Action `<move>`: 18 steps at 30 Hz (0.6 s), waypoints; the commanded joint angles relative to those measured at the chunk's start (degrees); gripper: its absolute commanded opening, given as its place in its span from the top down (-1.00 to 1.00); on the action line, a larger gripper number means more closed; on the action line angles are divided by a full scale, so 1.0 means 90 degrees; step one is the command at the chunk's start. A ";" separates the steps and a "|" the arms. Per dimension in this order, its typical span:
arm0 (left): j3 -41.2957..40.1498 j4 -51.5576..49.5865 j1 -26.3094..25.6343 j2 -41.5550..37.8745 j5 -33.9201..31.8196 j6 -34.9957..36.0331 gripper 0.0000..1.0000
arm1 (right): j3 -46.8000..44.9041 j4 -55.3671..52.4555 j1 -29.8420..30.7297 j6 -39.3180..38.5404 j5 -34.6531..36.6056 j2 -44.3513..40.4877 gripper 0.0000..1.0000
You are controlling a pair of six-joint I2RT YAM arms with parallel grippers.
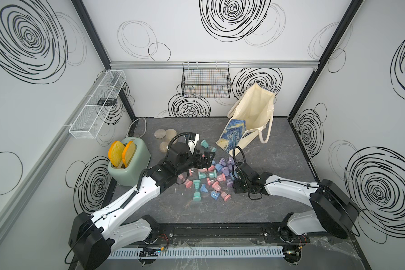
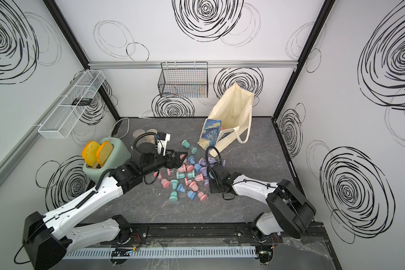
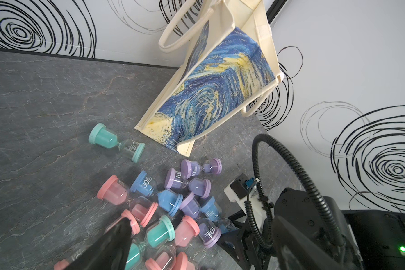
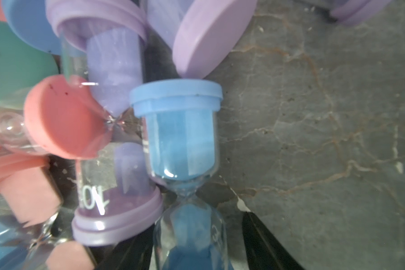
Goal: Put the hourglass into the canvas bag
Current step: Pick up the hourglass from the center of the board.
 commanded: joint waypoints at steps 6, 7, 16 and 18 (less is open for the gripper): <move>-0.0035 0.0394 0.0121 0.0000 0.0040 -0.0069 -0.92 | -0.0150 -0.0346 0.0044 0.0194 -0.0099 0.0119 -0.11; -0.0033 0.0401 0.0131 0.0015 0.0044 -0.0067 -0.92 | -0.0151 -0.0388 0.0044 0.0205 -0.0114 0.0106 -0.11; -0.0006 0.0478 0.0195 0.0002 0.0044 -0.0089 -0.92 | -0.0091 -0.0577 0.0007 0.0279 -0.0313 -0.0145 0.15; -0.0006 0.0479 0.0197 -0.0007 0.0044 -0.0094 -0.92 | -0.0027 -0.0641 -0.0026 0.0266 -0.0368 -0.0230 0.16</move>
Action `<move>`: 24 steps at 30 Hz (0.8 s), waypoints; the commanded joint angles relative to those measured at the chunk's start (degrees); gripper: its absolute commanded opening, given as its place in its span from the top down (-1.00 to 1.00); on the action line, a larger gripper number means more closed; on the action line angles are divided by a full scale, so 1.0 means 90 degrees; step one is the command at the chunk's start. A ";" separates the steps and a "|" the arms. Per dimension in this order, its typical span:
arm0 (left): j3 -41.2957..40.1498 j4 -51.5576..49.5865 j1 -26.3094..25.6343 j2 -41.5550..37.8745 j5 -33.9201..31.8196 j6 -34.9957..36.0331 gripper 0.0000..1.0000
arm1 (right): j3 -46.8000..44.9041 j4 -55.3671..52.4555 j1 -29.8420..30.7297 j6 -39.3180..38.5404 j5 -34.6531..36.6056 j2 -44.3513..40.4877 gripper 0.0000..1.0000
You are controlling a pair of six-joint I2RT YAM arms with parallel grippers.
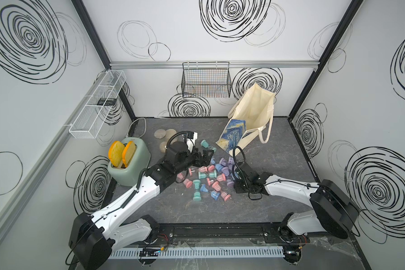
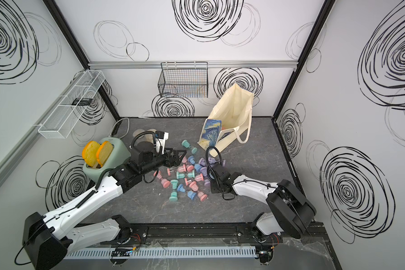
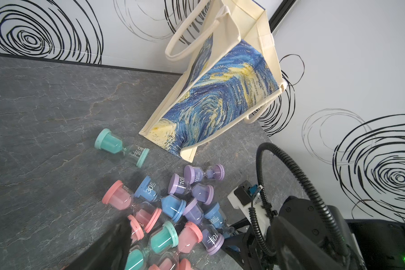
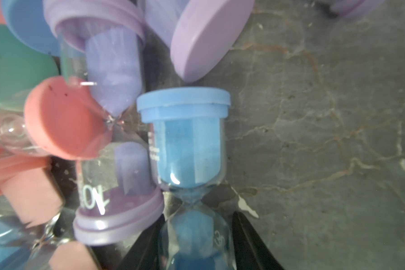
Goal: Put the hourglass into the canvas bag
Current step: Pick up the hourglass from the center of the board.
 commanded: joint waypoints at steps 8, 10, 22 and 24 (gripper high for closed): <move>0.0062 0.0416 0.0057 -0.0024 0.0003 -0.0128 -0.92 | 0.0005 -0.0667 -0.0523 0.0078 -0.0629 -0.0764 0.30; 0.0072 0.0444 0.0064 -0.0045 -0.0002 -0.0140 -0.92 | 0.0073 -0.0804 -0.0672 0.0028 -0.0675 -0.0976 0.31; 0.0531 0.0640 0.0096 0.0016 0.0019 -0.0218 -0.92 | 0.1226 -0.1541 -0.1062 -0.0238 -0.0648 -0.2721 0.38; 0.0658 0.0723 0.0096 0.0088 0.0066 -0.0267 -0.92 | 0.1520 -0.1556 -0.1085 -0.0261 -0.0537 -0.2923 0.39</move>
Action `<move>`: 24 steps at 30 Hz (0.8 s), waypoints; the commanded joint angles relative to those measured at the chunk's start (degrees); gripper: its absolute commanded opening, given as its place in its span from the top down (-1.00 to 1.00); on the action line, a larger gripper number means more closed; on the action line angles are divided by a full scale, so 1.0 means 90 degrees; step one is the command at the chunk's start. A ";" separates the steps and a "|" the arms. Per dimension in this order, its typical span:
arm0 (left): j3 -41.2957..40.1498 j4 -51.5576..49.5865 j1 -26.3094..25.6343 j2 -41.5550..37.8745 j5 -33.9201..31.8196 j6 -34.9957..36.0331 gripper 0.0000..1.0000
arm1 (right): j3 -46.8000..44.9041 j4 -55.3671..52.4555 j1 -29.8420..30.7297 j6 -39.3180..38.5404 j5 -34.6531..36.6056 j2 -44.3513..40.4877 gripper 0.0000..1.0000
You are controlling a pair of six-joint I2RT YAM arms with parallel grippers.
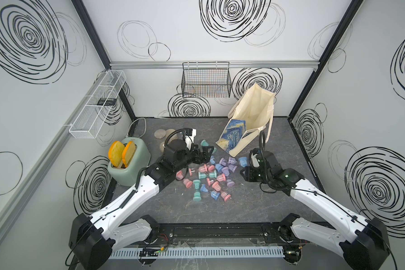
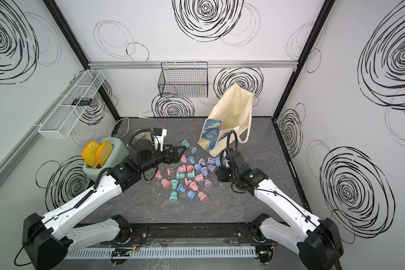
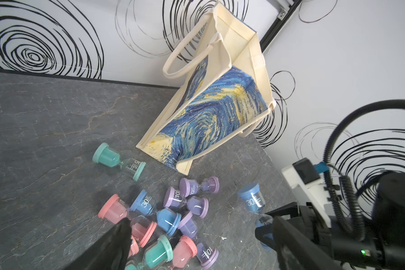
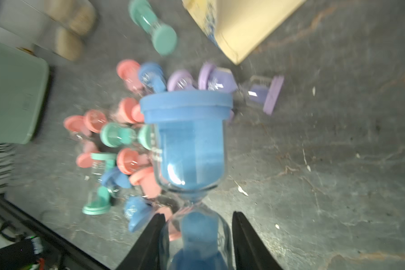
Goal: Put the hourglass into the canvas bag
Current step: Pick up the hourglass from the center of the board, then place the hourglass in the canvas bag.
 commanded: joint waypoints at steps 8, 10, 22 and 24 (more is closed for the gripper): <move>0.0884 0.0889 -0.0062 0.0507 0.0135 -0.0256 -0.92 | 0.2080 -0.0217 -0.0206 -0.0566 0.0664 0.0202 0.40; 0.1060 0.0990 -0.0104 0.0675 0.0185 -0.0298 -0.92 | 0.2411 0.0027 -0.0329 -0.0722 0.0774 0.0447 0.40; 0.1901 0.1568 -0.0212 0.1725 0.0345 -0.0523 -0.92 | 0.4199 0.1000 -0.1868 -0.1096 0.0858 0.2355 0.40; 0.2027 0.1603 -0.0202 0.1925 0.0377 -0.0570 -0.92 | 0.4372 0.1120 -0.2078 -0.1080 0.0860 0.2731 0.41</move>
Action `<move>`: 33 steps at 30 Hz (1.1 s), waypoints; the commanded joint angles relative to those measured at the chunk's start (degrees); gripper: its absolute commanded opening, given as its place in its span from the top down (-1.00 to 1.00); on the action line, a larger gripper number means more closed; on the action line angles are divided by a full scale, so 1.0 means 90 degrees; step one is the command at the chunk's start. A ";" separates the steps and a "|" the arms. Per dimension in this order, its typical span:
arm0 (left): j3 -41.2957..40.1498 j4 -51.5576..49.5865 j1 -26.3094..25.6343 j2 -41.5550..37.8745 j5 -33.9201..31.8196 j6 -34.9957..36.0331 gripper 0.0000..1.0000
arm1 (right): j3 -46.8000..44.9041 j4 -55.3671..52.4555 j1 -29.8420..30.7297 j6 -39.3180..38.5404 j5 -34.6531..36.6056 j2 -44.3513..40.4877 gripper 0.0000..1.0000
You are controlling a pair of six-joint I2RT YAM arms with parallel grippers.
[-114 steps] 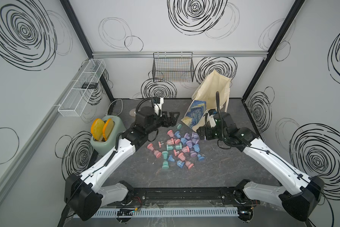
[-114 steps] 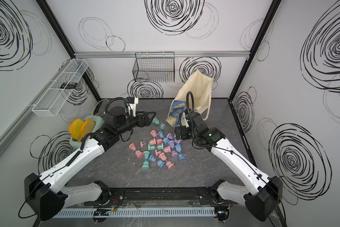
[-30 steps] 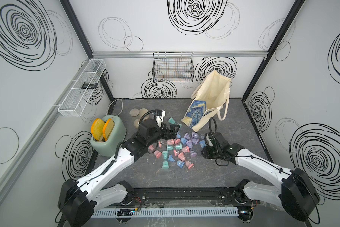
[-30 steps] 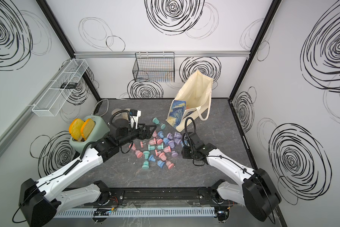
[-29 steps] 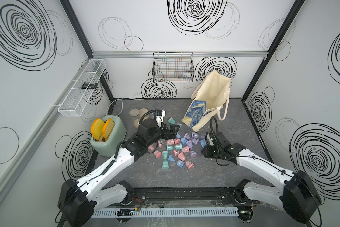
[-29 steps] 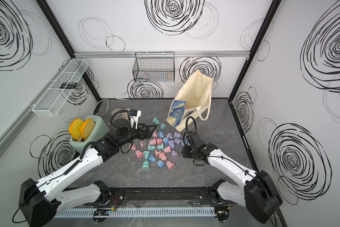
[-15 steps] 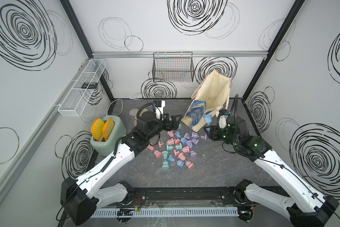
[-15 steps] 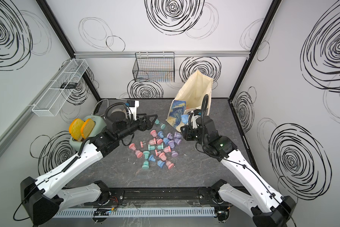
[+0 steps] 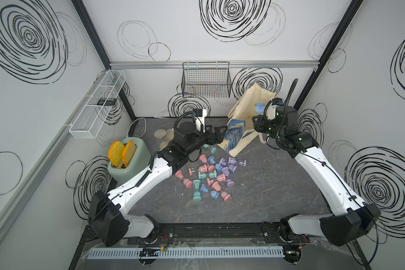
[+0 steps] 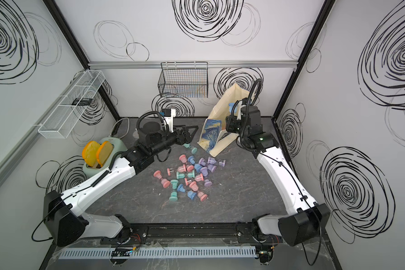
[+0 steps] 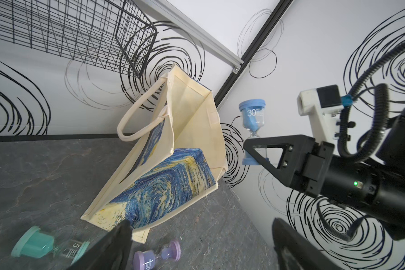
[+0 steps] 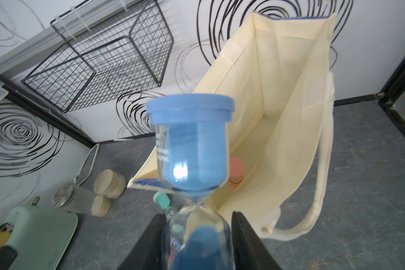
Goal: Put the hourglass into the canvas bag
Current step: Place the hourglass in the canvas bag.
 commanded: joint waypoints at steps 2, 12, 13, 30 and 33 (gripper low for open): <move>0.0332 0.0562 -0.0025 0.0344 0.0101 -0.0229 -0.92 | 0.0501 0.0527 -0.0351 -0.0088 0.0114 0.0715 0.42; 0.0597 0.0919 -0.0025 0.1208 0.0147 -0.0406 -0.92 | 0.1555 0.0667 -0.0604 -0.0133 0.0122 0.2503 0.42; 0.0650 0.0877 -0.0016 0.1295 0.0166 -0.0416 -0.92 | 0.1674 0.0582 -0.0644 -0.0150 0.0035 0.2687 0.41; 0.0945 0.0921 0.0195 0.2042 0.0356 -0.0358 -0.92 | 0.1814 0.0165 -0.0728 -0.0695 -0.0263 0.3548 -0.03; 0.0973 0.0951 0.0185 0.2072 0.0352 -0.0348 -0.92 | 0.1696 0.0197 -0.0738 -0.0684 -0.0176 0.3534 -0.12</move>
